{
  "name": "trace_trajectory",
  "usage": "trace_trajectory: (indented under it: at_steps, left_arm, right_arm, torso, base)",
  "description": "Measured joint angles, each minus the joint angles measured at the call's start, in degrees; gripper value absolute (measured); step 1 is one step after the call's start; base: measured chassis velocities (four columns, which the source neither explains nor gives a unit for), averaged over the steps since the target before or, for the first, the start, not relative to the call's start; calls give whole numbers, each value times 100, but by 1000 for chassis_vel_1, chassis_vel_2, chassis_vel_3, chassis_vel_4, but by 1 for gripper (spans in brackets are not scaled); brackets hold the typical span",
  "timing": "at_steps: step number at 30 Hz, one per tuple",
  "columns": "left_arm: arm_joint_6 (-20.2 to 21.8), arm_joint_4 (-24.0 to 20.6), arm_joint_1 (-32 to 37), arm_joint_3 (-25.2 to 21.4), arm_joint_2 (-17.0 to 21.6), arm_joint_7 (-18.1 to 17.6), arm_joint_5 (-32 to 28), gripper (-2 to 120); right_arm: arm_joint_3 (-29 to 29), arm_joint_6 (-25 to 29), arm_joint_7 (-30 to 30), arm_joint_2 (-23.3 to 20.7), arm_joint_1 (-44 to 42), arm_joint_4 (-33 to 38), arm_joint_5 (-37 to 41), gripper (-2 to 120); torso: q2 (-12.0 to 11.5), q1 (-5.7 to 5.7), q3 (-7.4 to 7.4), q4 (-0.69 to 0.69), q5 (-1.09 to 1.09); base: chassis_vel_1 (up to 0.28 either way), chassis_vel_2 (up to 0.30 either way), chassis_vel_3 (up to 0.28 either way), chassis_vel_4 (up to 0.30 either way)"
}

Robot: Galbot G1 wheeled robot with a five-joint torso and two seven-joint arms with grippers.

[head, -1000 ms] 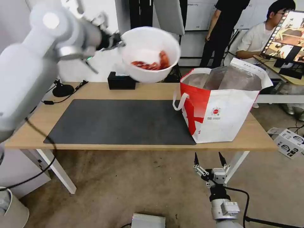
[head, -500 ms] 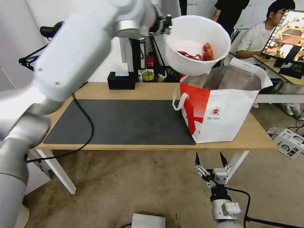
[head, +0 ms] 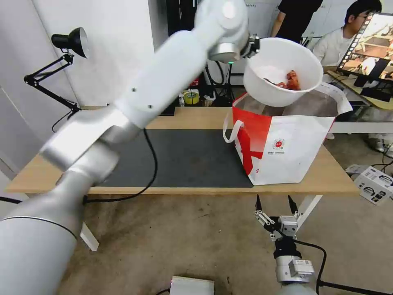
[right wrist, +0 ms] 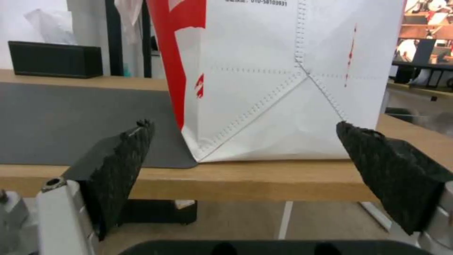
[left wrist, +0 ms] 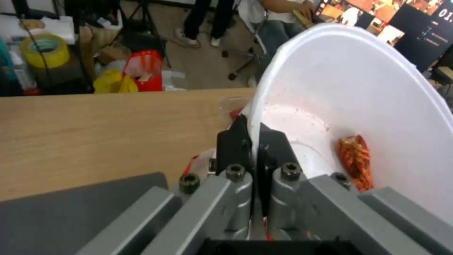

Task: Pick up the trash from the table and place it into the takeout bag.

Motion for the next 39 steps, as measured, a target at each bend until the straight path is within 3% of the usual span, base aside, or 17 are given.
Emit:
trace_trajectory:
  at_steps: [6, 13, 20, 33, 39]
  left_arm:
    - [-6, 224, 61, 103, -175, 148, 264, 0]
    - [-44, 278, 246, 213, -166, 175, 382, 0]
    - [-186, 545, 419, 276, -142, 443, 678, 0]
    - [-206, -23, 488, 313, -129, 397, 699, 0]
    - [-207, -18, 504, 426, -126, 406, 710, 0]
  right_arm:
    - [-5, 0, 4, -1, 67, -19, 39, 94]
    - [-48, -1, 2, -28, 114, -79, 98, 94]
    - [-64, -4, -1, -35, 134, -111, 108, 94]
    - [-19, -5, -1, 12, 100, -109, 92, 92]
    - [-18, -6, -1, 24, 84, -69, 79, 91]
  torso:
    - [1, 0, -1, 0, 0]
    - [0, 0, 0, 1, -1]
    - [0, 0, -1, 1, -2]
    - [0, 0, -1, 0, -1]
    - [0, 0, 0, 1, -1]
  base:
    - [0, 0, 0, 0]
    - [0, 0, 0, 0]
    - [0, 0, 0, 0]
    - [0, 0, 0, 0]
    - [0, 0, 0, 0]
